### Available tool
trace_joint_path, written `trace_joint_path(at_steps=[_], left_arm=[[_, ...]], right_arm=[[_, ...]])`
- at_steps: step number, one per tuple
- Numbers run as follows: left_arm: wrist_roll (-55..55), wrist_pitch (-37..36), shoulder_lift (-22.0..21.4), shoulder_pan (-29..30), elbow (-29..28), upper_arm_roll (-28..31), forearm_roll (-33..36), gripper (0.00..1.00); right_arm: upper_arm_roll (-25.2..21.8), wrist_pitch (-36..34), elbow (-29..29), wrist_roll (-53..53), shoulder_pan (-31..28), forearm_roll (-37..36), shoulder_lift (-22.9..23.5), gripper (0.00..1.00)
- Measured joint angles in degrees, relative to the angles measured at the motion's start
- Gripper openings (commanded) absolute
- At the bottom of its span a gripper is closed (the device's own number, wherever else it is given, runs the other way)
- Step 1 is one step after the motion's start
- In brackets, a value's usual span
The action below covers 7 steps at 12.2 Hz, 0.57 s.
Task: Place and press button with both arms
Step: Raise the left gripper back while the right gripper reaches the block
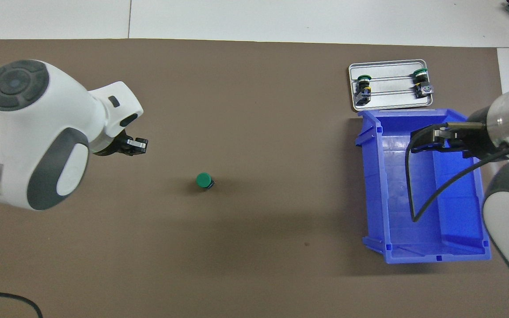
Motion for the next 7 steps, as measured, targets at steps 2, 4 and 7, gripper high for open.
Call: trace_joint_path(at_steps=[2, 4, 7], left_arm=[[5.72, -2.1, -0.46, 5.03, 0.86, 0.37, -0.19, 0.0], [7.78, -4.55, -1.89, 7.96, 1.87, 0.48, -0.43, 0.0], [7.85, -12.01, -4.34, 9.02, 5.86, 0.49, -0.44, 0.0]], right_arm=[[0.15, 2.23, -0.06, 5.39, 3.68, -0.01, 1.05, 0.95], [0.26, 4.7, -0.03, 12.05, 7.18, -0.05, 3.0, 0.95], [0.41, 8.17, 0.85, 24.57, 14.28, -1.06, 8.59, 0.95]])
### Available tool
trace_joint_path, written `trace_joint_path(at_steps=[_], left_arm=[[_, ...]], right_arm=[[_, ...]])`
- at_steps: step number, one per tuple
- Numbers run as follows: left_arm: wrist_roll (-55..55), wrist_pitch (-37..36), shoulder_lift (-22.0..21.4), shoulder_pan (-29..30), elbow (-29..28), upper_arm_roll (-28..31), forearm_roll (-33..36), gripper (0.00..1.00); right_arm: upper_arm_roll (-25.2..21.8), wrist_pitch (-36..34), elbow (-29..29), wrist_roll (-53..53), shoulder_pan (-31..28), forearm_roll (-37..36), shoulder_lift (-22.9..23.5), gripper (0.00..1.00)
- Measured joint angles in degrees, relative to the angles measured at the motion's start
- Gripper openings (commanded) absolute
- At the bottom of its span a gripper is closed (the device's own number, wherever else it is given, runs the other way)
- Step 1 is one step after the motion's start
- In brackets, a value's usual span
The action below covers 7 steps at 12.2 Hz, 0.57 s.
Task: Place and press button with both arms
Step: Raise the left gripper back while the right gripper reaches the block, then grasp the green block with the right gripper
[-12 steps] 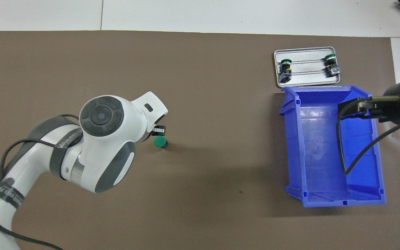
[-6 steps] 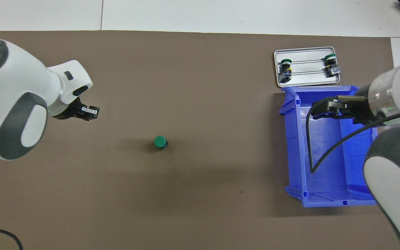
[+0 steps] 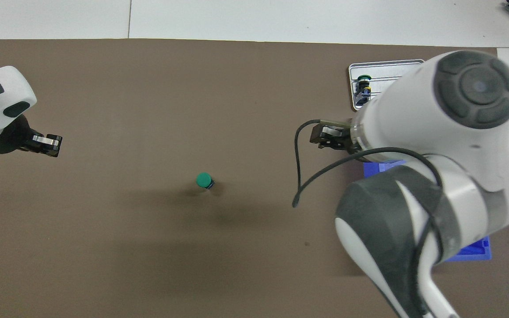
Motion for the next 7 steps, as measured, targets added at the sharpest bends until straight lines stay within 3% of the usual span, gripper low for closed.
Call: trace_joint_path(at_steps=[2, 3, 4, 7], left_arm=[[0.0, -2.0, -1.2, 0.49, 0.99, 0.01, 0.0, 0.56], [0.05, -2.24, -1.57, 0.62, 0.98, 0.04, 0.0, 0.79], [0.14, -2.32, -1.67, 0.7, 0.98, 0.04, 0.01, 0.9], [0.49, -2.33, -1.66, 1.54, 0.97, 0.05, 0.01, 1.0]], right_arm=[[0.07, 1.24, 2.81, 8.93, 5.1, -1.71, 5.28, 0.95], [0.08, 1.95, 4.82, 12.96, 7.35, -2.22, 7.97, 0.95], [0.08, 2.8, 6.81, 16.38, 9.27, -2.41, 10.49, 0.95], [0.07, 4.35, 12.07, 24.24, 12.9, -2.58, 16.9, 0.95]])
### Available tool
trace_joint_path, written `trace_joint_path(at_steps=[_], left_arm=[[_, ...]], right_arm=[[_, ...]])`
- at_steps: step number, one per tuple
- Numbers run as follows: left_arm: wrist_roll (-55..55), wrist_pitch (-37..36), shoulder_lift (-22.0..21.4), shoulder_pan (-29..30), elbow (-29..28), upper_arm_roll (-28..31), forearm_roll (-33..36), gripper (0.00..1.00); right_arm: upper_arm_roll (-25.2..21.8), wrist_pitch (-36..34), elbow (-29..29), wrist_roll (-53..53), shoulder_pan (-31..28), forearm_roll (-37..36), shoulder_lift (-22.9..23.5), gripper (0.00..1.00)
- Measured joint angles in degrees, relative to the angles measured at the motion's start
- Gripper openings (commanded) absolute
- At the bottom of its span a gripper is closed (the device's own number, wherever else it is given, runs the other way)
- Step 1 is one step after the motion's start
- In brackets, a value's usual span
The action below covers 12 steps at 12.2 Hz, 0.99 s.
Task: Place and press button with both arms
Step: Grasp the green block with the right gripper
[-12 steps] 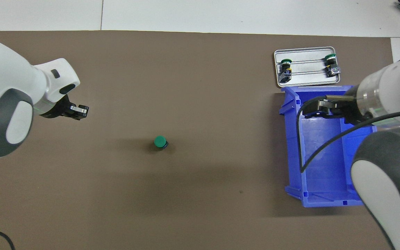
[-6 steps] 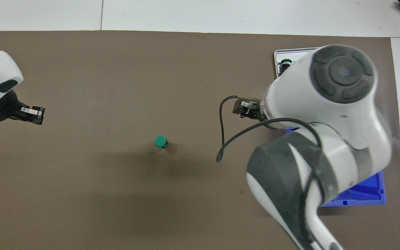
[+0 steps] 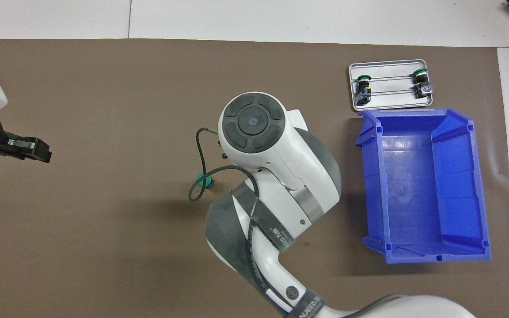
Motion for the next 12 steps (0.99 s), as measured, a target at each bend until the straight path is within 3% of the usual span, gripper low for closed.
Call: trace_joint_path(at_steps=[6, 12], left_arm=[[0.18, 0.0, 0.0, 1.28, -0.16, 0.18, 0.09, 1.0], [2.09, 0.0, -0.06, 5.48, -1.19, 0.41, 0.77, 1.0]], right_arm=[[-0.43, 1.01, 11.25, 8.09, 6.81, -1.09, 13.46, 0.95], [-0.41, 5.02, 12.69, 9.35, 8.8, -1.63, 17.36, 0.91]])
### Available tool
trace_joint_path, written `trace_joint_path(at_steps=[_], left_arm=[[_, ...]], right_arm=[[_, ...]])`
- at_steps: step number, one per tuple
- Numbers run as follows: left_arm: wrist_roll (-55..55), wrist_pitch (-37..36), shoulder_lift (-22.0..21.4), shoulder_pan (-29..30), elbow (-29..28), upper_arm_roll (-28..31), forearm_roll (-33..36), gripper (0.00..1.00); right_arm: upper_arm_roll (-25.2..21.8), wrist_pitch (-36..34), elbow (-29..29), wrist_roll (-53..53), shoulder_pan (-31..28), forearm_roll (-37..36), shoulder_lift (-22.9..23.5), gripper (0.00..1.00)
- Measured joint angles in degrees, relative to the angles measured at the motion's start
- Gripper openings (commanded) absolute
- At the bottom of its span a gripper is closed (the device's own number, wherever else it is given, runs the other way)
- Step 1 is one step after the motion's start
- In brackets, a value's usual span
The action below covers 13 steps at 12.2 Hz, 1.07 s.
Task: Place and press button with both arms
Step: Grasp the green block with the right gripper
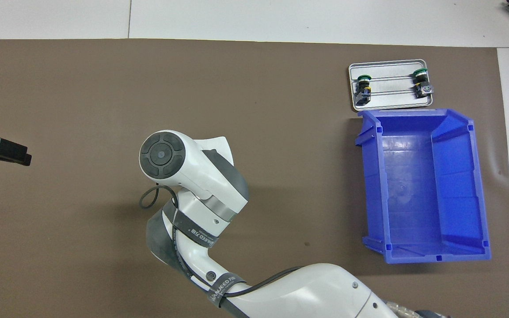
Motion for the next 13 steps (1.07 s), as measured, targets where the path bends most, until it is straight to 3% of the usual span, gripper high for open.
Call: trace_joint_path(at_steps=[5, 7, 8, 9, 10, 11, 13], left_arm=[[0.64, 0.9, -0.31, -0.74, 0.0, -1.31, 0.51, 1.0], [0.5, 1.05, -0.31, -1.66, -0.06, -1.43, 0.52, 1.0], [0.11, 1.22, -0.32, -1.81, -0.24, -1.48, 0.52, 1.0], [-0.47, 1.56, -0.35, -1.91, -0.58, -1.49, 0.52, 1.0], [-0.78, 1.95, -0.42, -1.99, -1.11, -1.49, 0.52, 1.0], [-0.93, 2.45, -0.52, -2.03, -1.67, -1.49, 0.52, 1.0], [-1.04, 2.78, -0.72, -2.03, -2.2, -1.48, 0.52, 1.0]], right_arm=[[0.02, 3.92, -4.97, 0.2, 0.38, 0.01, 0.04, 0.88], [0.03, 5.16, -6.2, 0.87, 0.39, 0.01, -0.29, 0.79], [0.03, 5.92, -6.94, 1.58, 0.4, 0.01, -0.55, 0.7], [0.04, 6.27, -7.71, 2.03, 0.45, 0.01, -0.85, 0.49], [0.04, 6.36, -8.38, 2.19, 0.49, 0.01, -1.18, 0.2], [0.04, 6.42, -8.82, 2.19, 0.49, 0.01, -1.42, 0.0], [0.04, 6.41, -8.92, 2.21, 0.49, 0.01, -1.9, 0.0]])
